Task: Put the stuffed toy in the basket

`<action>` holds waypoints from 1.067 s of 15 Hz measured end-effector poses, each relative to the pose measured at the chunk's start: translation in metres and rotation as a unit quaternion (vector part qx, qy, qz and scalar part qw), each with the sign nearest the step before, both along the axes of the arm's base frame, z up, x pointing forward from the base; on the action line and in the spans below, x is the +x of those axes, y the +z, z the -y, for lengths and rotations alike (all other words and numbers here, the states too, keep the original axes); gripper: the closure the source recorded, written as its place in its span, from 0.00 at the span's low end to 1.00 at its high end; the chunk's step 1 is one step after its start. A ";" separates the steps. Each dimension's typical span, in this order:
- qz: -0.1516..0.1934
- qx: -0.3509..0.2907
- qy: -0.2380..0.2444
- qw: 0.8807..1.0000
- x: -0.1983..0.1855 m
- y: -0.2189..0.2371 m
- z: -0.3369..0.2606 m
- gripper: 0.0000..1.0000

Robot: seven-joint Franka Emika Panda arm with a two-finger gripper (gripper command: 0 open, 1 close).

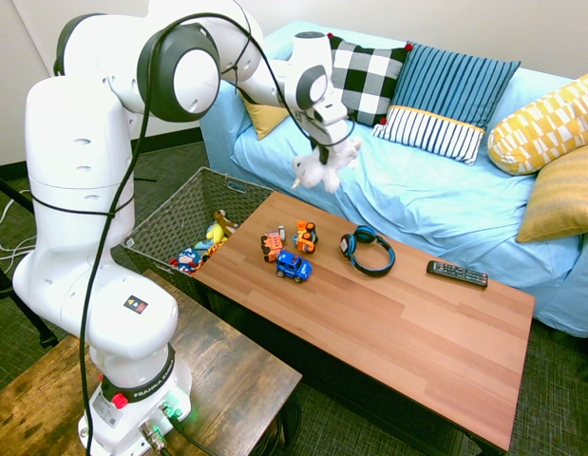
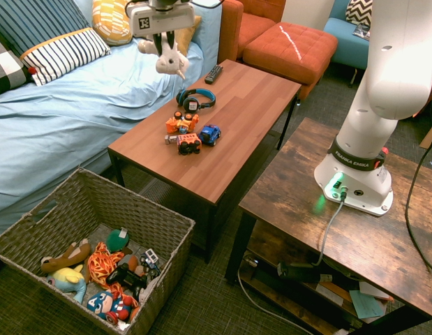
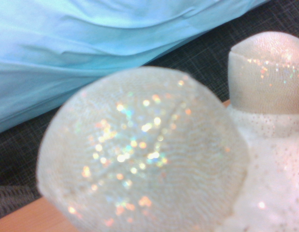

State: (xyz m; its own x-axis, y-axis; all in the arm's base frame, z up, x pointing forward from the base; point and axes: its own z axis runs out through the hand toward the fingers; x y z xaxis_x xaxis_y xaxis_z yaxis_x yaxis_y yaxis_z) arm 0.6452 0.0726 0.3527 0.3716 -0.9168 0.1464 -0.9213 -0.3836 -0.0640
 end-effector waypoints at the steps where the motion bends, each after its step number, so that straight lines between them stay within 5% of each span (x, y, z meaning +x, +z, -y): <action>1: -0.001 -0.004 0.012 1.000 0.000 0.001 -0.031 1.00; 9: -0.019 -0.001 0.131 0.991 -0.022 -0.058 -0.239 1.00; 16: -0.045 0.048 0.232 0.970 -0.054 -0.127 -0.291 1.00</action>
